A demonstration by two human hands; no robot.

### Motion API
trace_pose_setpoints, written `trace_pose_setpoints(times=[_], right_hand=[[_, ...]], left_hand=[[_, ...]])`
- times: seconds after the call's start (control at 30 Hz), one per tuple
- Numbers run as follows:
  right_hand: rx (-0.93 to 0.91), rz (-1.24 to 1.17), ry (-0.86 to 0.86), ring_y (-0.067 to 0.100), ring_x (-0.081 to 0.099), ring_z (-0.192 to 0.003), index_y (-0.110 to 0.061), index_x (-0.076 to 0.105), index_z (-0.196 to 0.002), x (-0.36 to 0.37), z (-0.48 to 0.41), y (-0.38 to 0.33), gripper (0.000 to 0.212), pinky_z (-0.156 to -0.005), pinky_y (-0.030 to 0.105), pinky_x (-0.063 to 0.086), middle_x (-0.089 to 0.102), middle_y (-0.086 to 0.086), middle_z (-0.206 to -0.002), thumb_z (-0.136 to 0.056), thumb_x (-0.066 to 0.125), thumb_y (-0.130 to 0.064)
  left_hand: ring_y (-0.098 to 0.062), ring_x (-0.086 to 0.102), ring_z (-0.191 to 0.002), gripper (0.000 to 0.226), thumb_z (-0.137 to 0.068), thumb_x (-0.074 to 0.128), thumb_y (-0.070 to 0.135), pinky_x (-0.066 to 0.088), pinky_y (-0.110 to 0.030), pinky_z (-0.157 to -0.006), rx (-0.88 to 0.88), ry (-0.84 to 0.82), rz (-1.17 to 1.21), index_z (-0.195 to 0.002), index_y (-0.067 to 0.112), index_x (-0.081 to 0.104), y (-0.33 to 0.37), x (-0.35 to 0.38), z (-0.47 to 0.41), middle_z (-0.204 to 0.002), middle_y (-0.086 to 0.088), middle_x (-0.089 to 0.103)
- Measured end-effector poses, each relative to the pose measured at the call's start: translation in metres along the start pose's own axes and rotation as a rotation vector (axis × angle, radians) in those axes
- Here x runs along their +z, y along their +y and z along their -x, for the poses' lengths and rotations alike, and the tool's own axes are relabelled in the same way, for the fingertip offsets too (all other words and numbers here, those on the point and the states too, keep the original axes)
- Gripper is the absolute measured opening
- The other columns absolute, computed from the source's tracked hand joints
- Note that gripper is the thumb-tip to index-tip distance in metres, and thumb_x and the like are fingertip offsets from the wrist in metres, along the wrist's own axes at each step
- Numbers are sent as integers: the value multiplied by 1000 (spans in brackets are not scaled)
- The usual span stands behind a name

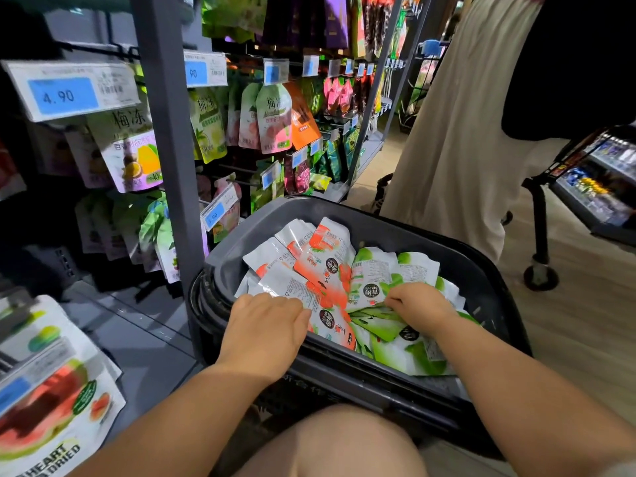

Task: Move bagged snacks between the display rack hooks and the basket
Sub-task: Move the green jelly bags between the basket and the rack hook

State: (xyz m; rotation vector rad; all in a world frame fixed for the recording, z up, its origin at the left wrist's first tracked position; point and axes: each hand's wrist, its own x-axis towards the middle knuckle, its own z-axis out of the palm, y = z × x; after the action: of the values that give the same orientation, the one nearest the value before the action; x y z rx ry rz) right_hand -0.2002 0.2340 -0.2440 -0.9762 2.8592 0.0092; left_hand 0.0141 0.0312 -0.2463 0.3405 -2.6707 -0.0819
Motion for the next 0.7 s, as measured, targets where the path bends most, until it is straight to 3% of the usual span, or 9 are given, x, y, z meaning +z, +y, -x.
trace_pose_setpoints(times=[0.07, 0.2, 0.3, 0.37, 0.43, 0.5, 0.57, 0.7], right_hand=[[21, -63, 107, 23, 61, -91, -15, 70, -93, -1, 2, 1, 25, -77, 35, 49, 68, 0, -93, -100, 49, -27], [23, -254, 354, 21, 58, -81, -12, 68, -86, -13, 14, 1, 18, -67, 30, 37, 62, -3, -81, -97, 58, -23], [-75, -326, 551, 13, 54, -76, -10, 70, -84, -30, 26, -10, 14, -69, 28, 38, 62, -6, -77, -94, 65, -19], [-136, -357, 641, 9, 52, -73, -12, 69, -80, -41, 34, -19, 12, -67, 20, 36, 58, -14, -74, -92, 67, -15], [-157, -419, 684, 3, 52, -70, -20, 64, -77, -53, 39, -28, 17, -63, 12, 34, 56, -16, -71, -93, 65, -13], [-152, -517, 710, 0, 55, -72, -25, 61, -77, -65, 42, -39, 20, -62, 9, 35, 57, -15, -70, -93, 65, -13], [-132, -618, 711, -5, 54, -70, -24, 62, -76, -75, 44, -51, 20, -61, 8, 37, 58, -14, -68, -92, 65, -13], [-76, -852, 674, -3, 52, -64, -25, 63, -75, -85, 48, -67, 20, -62, 13, 39, 57, -13, -68, -94, 64, -18]], left_hand=[[-17, 34, -68, 49, -87, -2, 48, 16, -33, -68, -3, -16, 29, -69, 26, 37, 2, -3, -1, -63, 10, 38], [-17, 36, -69, 52, -84, -6, 49, 16, -33, -69, -1, -55, 49, -68, 26, 37, 3, -6, 2, -62, 9, 37], [-16, 36, -74, 59, -80, -12, 50, 18, -32, -72, 5, -80, 78, -73, 26, 41, 2, -6, 3, -68, 9, 42], [-16, 36, -72, 57, -82, -9, 51, 19, -32, -72, -5, -85, 74, -72, 26, 41, 3, -5, 2, -69, 10, 44], [-17, 38, -69, 51, -88, 0, 50, 19, -32, -70, -13, -55, 81, -69, 26, 41, 4, -4, 1, -65, 10, 46], [-20, 44, -76, 46, -96, 7, 47, 17, -33, -71, -21, -105, 73, -74, 27, 43, 6, -10, 0, -75, 7, 55], [-21, 47, -89, 37, -103, 17, 43, 17, -34, -73, -35, -175, 51, -82, 27, 43, 8, -16, -1, -89, 5, 59], [-19, 39, -84, 35, -105, 20, 42, 16, -35, -74, -41, -212, 38, -83, 27, 42, 10, -25, 0, -84, 6, 49]])
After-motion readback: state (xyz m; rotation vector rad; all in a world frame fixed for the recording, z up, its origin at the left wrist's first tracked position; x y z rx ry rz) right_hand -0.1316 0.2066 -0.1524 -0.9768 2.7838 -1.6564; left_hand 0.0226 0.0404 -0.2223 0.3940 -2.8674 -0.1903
